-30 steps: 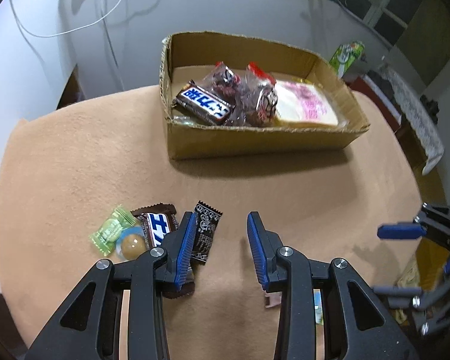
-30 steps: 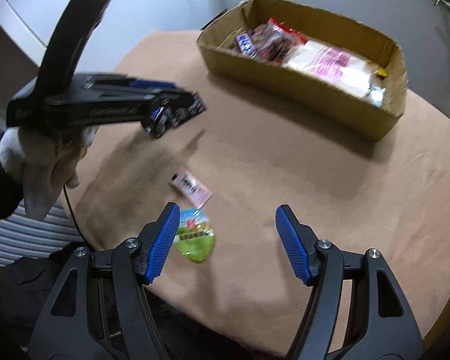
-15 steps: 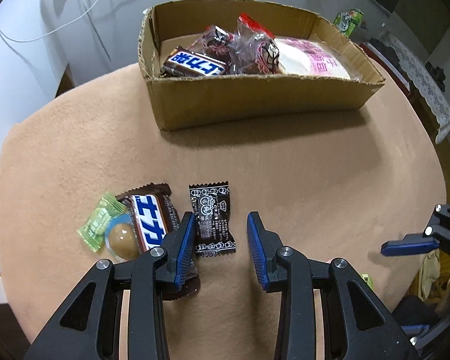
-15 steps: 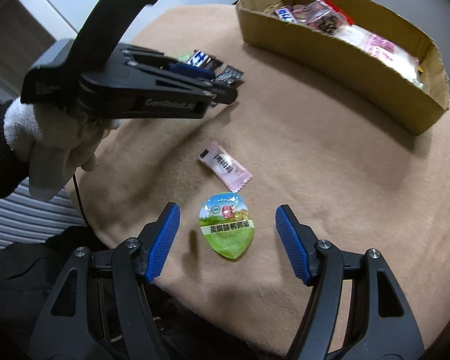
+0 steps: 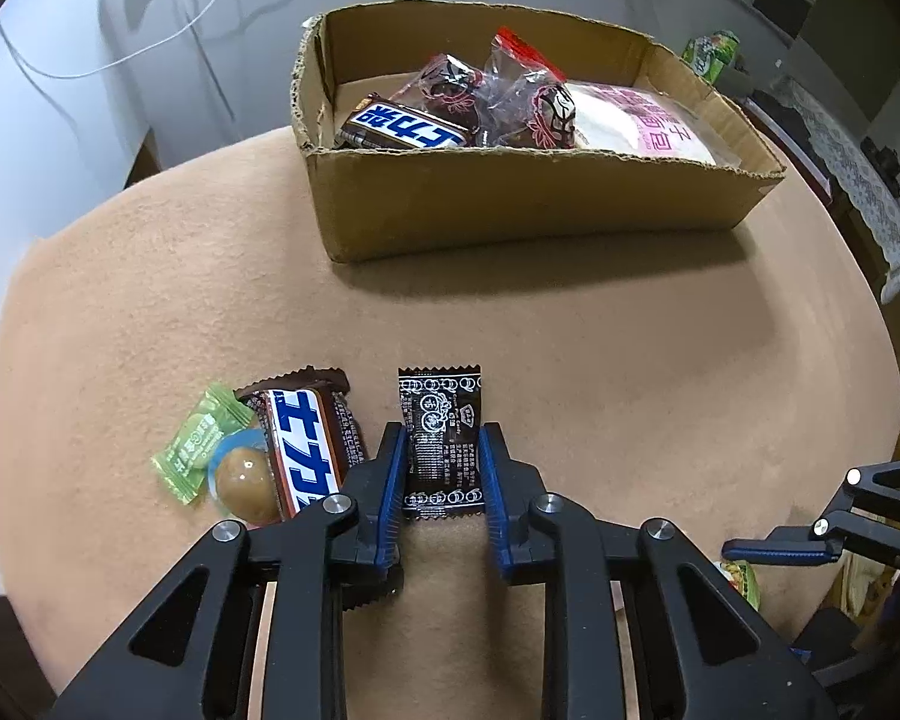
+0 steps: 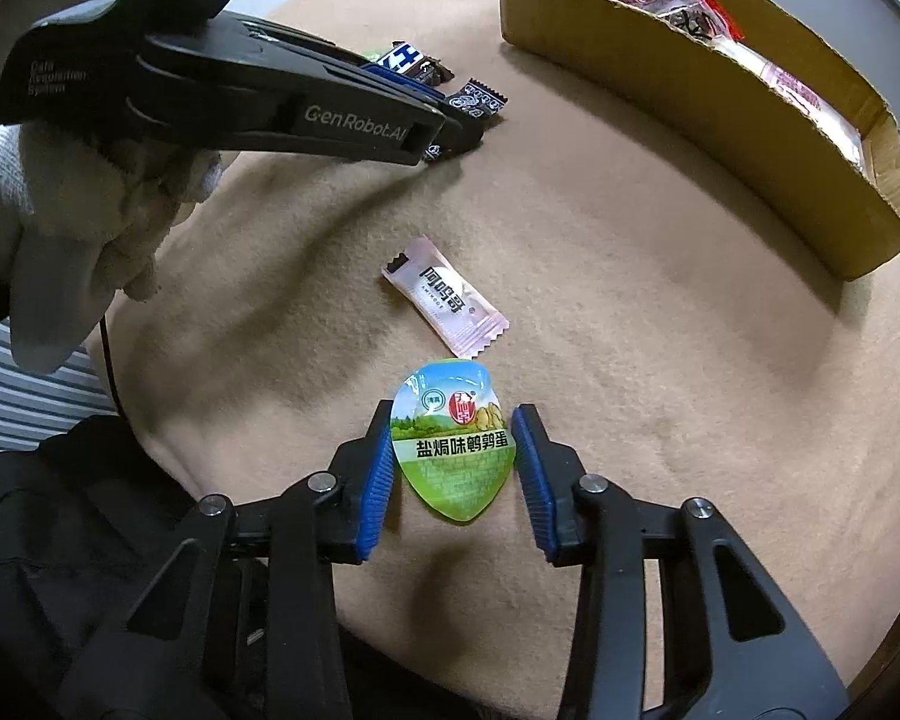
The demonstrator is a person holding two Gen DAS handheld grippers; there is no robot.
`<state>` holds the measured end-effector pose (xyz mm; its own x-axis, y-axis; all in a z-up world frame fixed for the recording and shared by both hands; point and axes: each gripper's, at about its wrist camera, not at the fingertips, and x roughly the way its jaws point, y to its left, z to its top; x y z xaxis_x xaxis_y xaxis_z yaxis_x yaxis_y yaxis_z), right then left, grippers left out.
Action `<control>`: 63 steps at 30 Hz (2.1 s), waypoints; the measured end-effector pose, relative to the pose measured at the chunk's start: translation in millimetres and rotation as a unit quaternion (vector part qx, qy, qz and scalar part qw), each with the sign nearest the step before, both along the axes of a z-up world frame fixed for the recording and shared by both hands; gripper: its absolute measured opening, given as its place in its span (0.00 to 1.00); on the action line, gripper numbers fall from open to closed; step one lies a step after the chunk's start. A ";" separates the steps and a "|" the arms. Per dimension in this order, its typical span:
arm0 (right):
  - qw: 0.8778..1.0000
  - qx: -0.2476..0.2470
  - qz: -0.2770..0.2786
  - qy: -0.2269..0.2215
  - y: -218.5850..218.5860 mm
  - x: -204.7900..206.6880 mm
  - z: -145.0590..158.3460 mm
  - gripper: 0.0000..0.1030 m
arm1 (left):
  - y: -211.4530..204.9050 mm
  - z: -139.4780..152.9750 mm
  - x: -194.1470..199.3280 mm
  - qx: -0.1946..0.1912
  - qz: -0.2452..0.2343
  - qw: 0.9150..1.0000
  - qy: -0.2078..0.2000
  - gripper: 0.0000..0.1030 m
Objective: Organize snacks
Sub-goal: 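Grasp the black wrapped candy with the left gripper while the right grasps the green egg pouch, then carry the black candy and green egg pouch over the box with both grippers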
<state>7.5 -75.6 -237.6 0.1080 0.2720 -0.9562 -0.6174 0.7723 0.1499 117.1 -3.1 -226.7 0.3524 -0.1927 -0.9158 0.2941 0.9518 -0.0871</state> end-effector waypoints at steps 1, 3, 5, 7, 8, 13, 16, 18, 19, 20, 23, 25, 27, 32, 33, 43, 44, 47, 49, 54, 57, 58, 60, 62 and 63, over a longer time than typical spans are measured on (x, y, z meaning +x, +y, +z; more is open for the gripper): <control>1.000 0.001 -0.002 0.000 -0.5 0.1 0.5 0.39 | 0.8 0.0 0.2 -0.003 0.003 1.000 0.001 0.22; 1.000 0.004 -0.008 0.000 -1.9 -0.4 2.2 0.38 | 1.3 -0.2 -0.1 -0.006 0.008 1.000 0.003 0.22; 1.000 0.011 -0.016 0.003 -6.8 1.5 4.4 0.37 | 3.0 -0.3 -1.0 -0.010 0.012 1.000 0.005 0.22; 0.999 0.020 -0.027 0.005 -13.3 6.2 7.3 0.36 | 6.0 1.4 -2.0 -0.016 0.019 1.000 0.006 0.22; 0.999 0.025 -0.033 0.005 -19.2 7.2 10.3 0.36 | 7.8 2.6 -3.0 -0.019 0.021 1.000 0.007 0.22; 0.997 0.042 -0.059 0.000 -37.0 13.7 23.7 0.36 | 16.5 10.6 -9.5 -0.038 0.036 0.999 0.007 0.22; 0.996 0.052 -0.076 -0.003 -51.7 18.5 31.8 0.36 | 21.6 17.1 -12.0 -0.046 0.042 0.998 0.003 0.22; 0.995 0.054 -0.086 -0.009 -60.3 21.4 36.3 0.36 | 24.7 22.8 -13.2 -0.052 0.047 0.998 0.000 0.22; 0.994 0.056 -0.090 -0.012 -68.0 20.3 39.3 0.36 | 25.0 25.9 -12.8 -0.054 0.047 0.997 -0.002 0.22; 0.994 0.058 -0.094 -0.014 -69.7 21.8 43.1 0.36 | 26.1 27.5 -13.2 -0.056 0.046 0.997 -0.004 0.22; 0.992 0.062 -0.107 -0.026 -74.1 27.9 52.7 0.36 | 28.8 35.4 -14.2 -0.059 0.049 0.997 -0.012 0.22; 0.991 0.065 -0.116 -0.034 -77.3 32.0 59.8 0.36 | 28.0 40.2 -12.3 -0.062 0.048 0.997 -0.017 0.22; 0.989 0.067 -0.123 -0.042 -76.8 39.2 69.4 0.36 | 27.9 48.1 -10.6 -0.062 0.046 0.997 -0.025 0.22; 0.985 0.070 -0.144 -0.065 -84.2 56.2 85.7 0.36 | 20.4 68.6 -3.0 -0.061 0.041 0.996 -0.049 0.22; 0.984 0.071 -0.148 -0.069 -86.8 60.1 89.8 0.36 | 18.1 72.6 -1.9 -0.061 0.041 0.996 -0.054 0.22; 0.977 0.069 -0.170 -0.108 -106.8 93.5 114.5 0.36 | 7.3 99.6 16.7 -0.066 0.035 0.994 -0.084 0.22; 0.976 0.068 -0.172 -0.112 -109.0 97.6 117.0 0.36 | 6.6 102.1 18.9 -0.068 0.035 0.993 -0.087 0.22; 0.975 0.067 -0.176 -0.121 -114.6 110.2 123.8 0.36 | 4.2 107.8 25.3 -0.070 0.033 0.993 -0.092 0.22; 0.974 0.066 -0.179 -0.126 -116.9 118.6 126.5 0.36 | 1.7 111.0 30.2 -0.070 0.030 0.992 -0.096 0.22; 0.972 0.063 -0.182 -0.136 -119.2 138.9 130.0 0.36 | -2.0 115.9 41.0 -0.070 0.027 0.992 -0.102 0.22; 0.971 0.058 -0.182 -0.140 -118.6 152.9 129.9 0.36 | -4.9 117.7 49.7 -0.070 0.025 0.992 -0.105 0.22; 0.971 0.057 -0.183 -0.141 -118.4 156.0 129.5 0.36 | -6.1 118.1 53.4 -0.069 0.025 0.992 -0.106 0.22; 0.971 0.056 -0.184 -0.141 -118.4 163.9 128.7 0.36 | -8.0 118.4 58.8 -0.069 0.025 0.992 -0.107 0.22; 0.971 0.053 -0.186 -0.141 -118.5 172.4 126.5 0.36 | -9.5 118.3 63.6 -0.069 0.024 0.992 -0.107 0.22; 0.971 0.051 -0.186 -0.140 -118.6 176.6 125.3 0.36 | -10.1 118.0 66.9 -0.068 0.024 0.992 -0.107 0.22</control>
<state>184.0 -194.3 -112.4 0.4692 0.2568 -0.8449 -0.3259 0.9396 0.1046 184.0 -13.2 -108.8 0.5483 -0.2882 -0.7850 0.2749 0.9487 -0.1563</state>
